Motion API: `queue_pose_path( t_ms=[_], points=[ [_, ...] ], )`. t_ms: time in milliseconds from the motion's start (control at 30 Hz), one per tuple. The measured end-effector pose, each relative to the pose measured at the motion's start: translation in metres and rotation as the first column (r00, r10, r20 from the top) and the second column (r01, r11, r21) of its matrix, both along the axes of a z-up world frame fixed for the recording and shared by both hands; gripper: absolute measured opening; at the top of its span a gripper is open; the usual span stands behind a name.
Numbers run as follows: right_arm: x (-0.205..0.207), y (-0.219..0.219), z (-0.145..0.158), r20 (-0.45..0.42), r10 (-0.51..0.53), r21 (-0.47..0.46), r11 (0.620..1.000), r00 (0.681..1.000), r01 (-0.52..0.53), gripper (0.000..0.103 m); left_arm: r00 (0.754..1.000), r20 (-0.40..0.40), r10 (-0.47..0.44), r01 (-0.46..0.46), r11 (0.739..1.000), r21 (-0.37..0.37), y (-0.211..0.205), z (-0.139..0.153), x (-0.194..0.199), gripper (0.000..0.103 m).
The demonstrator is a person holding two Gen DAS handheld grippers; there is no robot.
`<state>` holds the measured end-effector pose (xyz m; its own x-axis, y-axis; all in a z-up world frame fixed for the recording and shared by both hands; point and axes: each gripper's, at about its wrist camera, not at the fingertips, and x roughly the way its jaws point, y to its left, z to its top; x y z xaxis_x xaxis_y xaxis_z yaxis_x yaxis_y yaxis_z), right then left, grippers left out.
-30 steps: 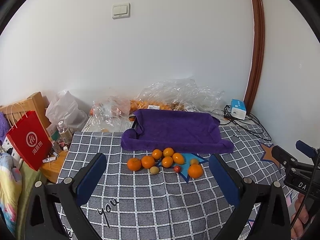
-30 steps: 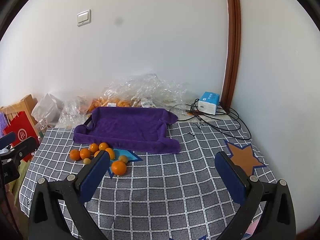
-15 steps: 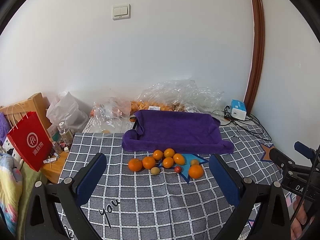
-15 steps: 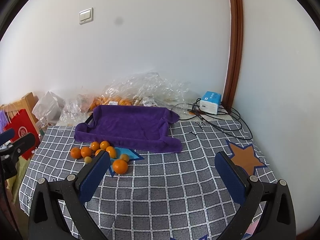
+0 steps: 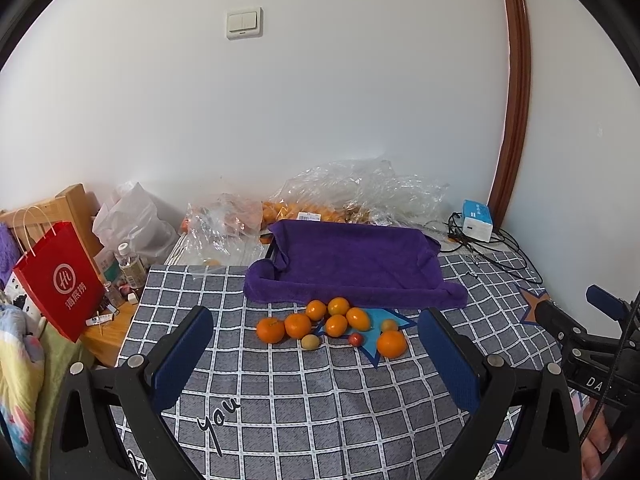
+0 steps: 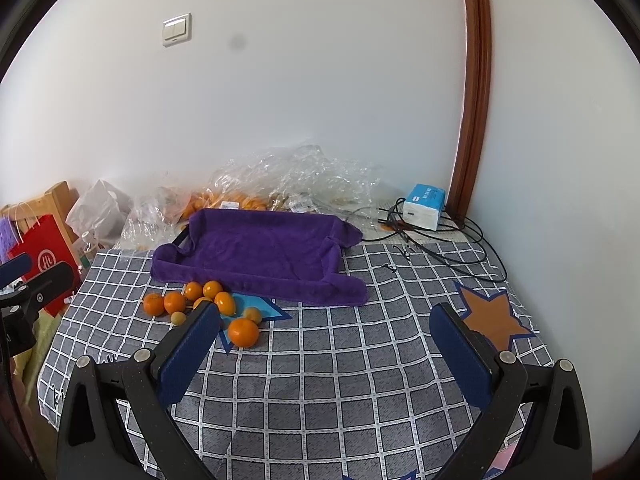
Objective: Organize fruits
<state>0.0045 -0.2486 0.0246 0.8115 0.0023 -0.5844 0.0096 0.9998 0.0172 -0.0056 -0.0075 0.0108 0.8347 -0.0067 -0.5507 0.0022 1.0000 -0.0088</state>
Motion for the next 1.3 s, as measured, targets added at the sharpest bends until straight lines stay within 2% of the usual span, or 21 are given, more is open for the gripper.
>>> queue_pose_path(
  t_ms=[867,1100,1300],
  points=[
    [-0.001,0.001,0.000,-0.002,0.008,0.000,1.000,1.000,-0.008,0.103,1.000,0.011,0.000,0.000,1.000,-0.009,0.000,-0.002,0.000,0.103],
    [0.007,-0.001,-0.008,-0.024,0.000,0.006,1.000,1.000,0.000,0.103,1.000,0.024,0.003,-0.003,1.000,-0.005,0.003,-0.006,0.003,0.103],
    [0.020,-0.005,-0.026,-0.054,-0.029,0.026,0.999,0.998,0.030,0.103,1.000,0.002,0.021,-0.021,1.000,-0.014,0.013,-0.024,0.017,0.103]
  ],
)
